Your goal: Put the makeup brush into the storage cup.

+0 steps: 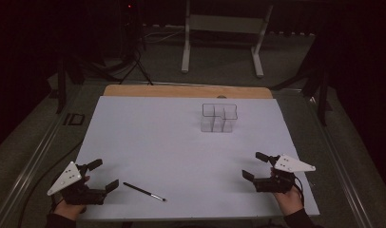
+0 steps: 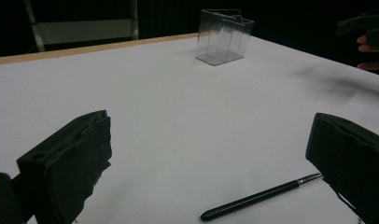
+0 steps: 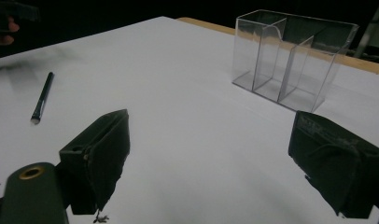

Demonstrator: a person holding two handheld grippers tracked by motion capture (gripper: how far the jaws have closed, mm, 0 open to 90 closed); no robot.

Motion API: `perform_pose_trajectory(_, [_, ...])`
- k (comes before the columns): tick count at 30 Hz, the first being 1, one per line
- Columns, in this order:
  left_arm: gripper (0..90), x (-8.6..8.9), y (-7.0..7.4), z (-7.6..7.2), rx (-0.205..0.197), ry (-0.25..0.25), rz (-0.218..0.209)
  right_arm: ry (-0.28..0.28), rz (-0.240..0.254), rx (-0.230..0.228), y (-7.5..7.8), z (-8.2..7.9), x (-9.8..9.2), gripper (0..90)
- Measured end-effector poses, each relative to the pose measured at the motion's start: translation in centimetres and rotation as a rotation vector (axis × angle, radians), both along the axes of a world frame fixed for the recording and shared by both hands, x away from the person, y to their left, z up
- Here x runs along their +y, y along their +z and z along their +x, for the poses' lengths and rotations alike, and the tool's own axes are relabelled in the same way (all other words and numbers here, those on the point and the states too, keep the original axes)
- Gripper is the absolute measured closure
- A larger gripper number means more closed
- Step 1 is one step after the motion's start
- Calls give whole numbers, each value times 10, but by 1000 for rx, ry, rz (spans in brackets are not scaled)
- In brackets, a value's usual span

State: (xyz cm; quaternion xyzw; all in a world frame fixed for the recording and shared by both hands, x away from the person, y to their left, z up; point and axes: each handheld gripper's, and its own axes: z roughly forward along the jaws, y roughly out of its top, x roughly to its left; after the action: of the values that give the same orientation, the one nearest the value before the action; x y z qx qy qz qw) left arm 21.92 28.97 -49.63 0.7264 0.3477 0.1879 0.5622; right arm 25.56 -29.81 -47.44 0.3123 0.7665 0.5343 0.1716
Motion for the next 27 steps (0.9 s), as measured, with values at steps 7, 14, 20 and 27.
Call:
perform_pose_trajectory(7, [14, 0, 0, 1, 7, -5, -3, 1, 5, -5, 1, -1, -1, 127])
perform_pose_trajectory(14, [14, 2, 5, 2, 18, -8, -6, -2, 3, -6, 1, -1, -1, 128])
perform_pose_trajectory(20, [14, 3, 17, 5, 23, -41, -14, -9, 3, -12, 3, -2, 0, 128])
perform_pose_trajectory(27, [13, 5, 34, 12, 17, -87, -2, -8, 5, -14, 3, -3, 0, 128])
